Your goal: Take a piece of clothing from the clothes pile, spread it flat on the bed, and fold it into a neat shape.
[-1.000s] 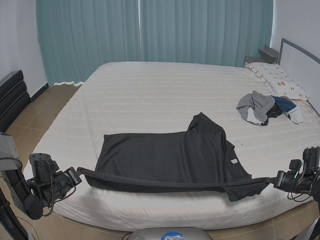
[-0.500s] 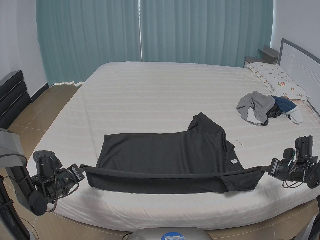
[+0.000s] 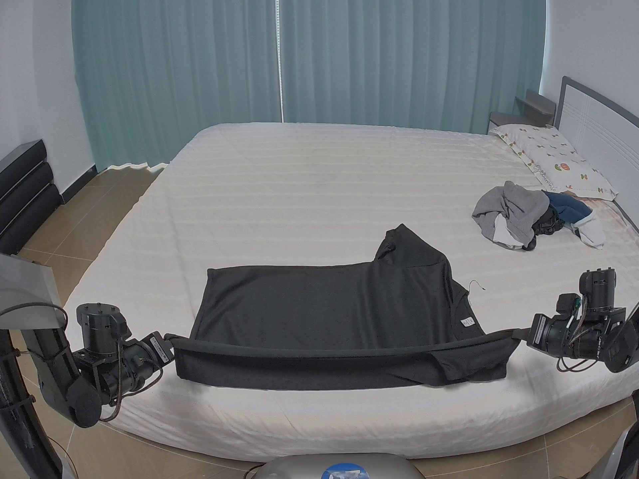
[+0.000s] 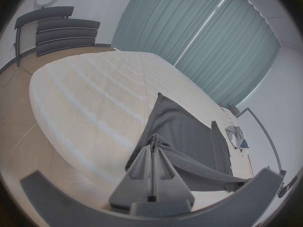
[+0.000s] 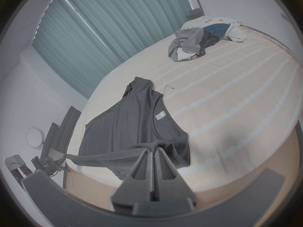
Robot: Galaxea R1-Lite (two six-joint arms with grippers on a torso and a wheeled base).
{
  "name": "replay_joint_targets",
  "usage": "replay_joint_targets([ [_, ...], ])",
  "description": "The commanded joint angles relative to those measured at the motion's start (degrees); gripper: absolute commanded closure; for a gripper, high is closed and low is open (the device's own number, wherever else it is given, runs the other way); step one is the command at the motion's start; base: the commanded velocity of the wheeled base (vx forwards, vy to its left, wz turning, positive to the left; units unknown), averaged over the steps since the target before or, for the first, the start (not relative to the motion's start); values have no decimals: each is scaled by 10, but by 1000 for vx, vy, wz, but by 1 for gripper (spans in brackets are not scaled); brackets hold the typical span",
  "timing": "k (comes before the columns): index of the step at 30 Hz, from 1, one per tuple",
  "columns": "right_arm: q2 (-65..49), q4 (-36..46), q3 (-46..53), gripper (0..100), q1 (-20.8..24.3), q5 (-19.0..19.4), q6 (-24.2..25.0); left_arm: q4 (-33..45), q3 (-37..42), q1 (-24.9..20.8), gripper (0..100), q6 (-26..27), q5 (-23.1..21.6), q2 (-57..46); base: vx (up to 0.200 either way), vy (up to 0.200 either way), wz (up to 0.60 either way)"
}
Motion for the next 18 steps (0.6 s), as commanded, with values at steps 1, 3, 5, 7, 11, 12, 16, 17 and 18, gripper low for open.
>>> replay_joint_targets([
  [1,-88,22,63,100,4,1,-6,-2,51,-4,100,21,-4,-39,0,0,0],
  [3,-111,36,80,100,4,2,-6,-2,68,-4,100,36,-4,-52,0,0,0],
  [5,-133,46,96,100,4,3,-8,-1,82,-3,100,44,-4,-63,0,0,0],
  [7,-146,54,112,100,4,2,-13,-1,99,-4,100,50,-4,-68,0,0,0],
  [11,-152,61,134,100,4,-1,-34,5,109,-6,100,58,-5,-68,0,0,0],
  [12,-153,62,139,100,4,-1,-37,10,108,-6,100,58,-5,-68,0,0,0],
  [16,-146,64,150,100,3,-1,-41,34,108,-18,100,59,-6,-65,0,0,0],
  [17,-141,64,148,100,3,-1,-41,36,108,-22,100,59,-7,-64,0,0,0],
  [18,-137,64,144,100,3,-1,-41,34,107,-23,100,59,-8,-62,0,0,0],
])
